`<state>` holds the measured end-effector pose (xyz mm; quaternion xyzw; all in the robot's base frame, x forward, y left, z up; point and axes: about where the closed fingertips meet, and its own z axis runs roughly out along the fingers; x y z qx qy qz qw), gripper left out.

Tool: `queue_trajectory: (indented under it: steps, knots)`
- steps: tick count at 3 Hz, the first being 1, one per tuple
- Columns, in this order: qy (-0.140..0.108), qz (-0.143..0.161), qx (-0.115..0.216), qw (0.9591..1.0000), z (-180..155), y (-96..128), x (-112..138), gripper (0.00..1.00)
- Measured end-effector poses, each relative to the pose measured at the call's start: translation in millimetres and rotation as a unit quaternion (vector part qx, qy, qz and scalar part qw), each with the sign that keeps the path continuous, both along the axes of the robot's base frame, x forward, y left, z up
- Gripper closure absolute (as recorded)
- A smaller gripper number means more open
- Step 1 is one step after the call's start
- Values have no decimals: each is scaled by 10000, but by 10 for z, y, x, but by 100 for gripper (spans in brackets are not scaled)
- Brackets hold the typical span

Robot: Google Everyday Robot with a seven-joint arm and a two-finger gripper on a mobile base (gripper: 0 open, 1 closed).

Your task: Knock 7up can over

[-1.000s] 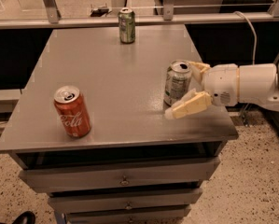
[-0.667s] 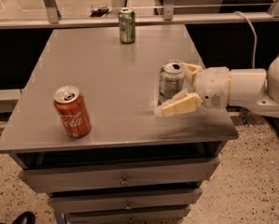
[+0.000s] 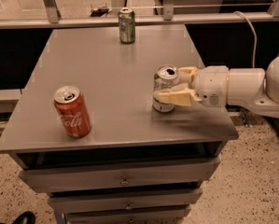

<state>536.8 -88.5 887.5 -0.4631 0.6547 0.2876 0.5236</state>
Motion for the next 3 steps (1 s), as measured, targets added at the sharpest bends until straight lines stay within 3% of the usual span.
queue_trajectory:
  steps: [1,2,3]
  knots:
    - [-54,25,-420,9991,88,-74,43,82]
    - [-90,248,-1260,9917,228,-134,87,100]
    - [-168,885,-2376,9672,187,-66,16,100]
